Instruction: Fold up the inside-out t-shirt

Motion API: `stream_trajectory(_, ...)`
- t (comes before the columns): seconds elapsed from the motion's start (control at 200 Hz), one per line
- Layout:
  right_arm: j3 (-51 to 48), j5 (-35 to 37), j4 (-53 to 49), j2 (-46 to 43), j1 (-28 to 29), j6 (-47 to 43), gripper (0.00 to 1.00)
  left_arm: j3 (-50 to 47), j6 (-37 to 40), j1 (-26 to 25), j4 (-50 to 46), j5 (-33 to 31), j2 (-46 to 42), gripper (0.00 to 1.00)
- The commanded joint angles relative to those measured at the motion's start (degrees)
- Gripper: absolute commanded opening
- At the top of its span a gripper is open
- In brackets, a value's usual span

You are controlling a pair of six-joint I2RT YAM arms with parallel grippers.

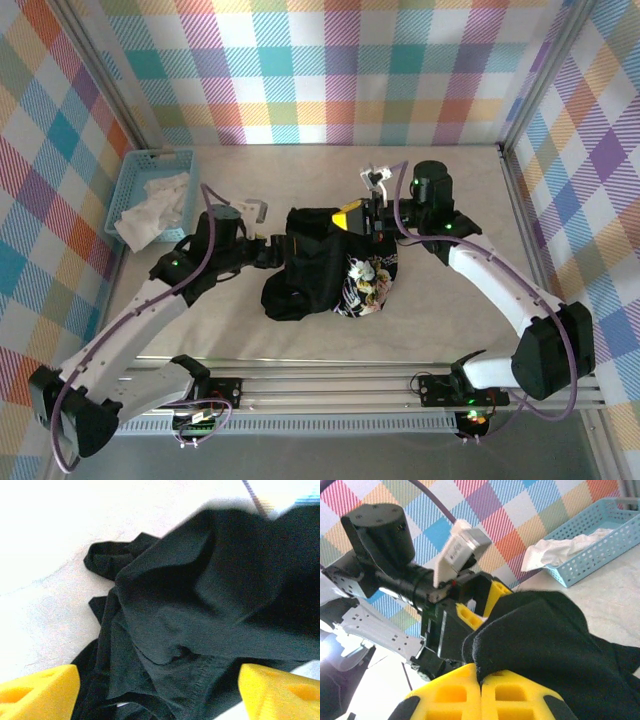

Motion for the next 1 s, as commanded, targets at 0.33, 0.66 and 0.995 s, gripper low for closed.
stream_trajectory(0.33,3.92,-3.65,-7.35,-0.09,0.20,-7.41,0.00,8.02,5.07,-0.98,-0.46,5.81,5.80,0.84)
stream_trajectory(0.66,2.82,-5.18,-7.39,-0.09,0.21,-6.84,0.00,11.24,4.42,-1.65,3.43,7.22,11.49,0.54)
stream_trajectory(0.995,8.21,7.69,-25.11,-0.10,-0.14,-12.70,0.01,15.09,-0.62,-1.84,6.92,8.51,13.01,0.00)
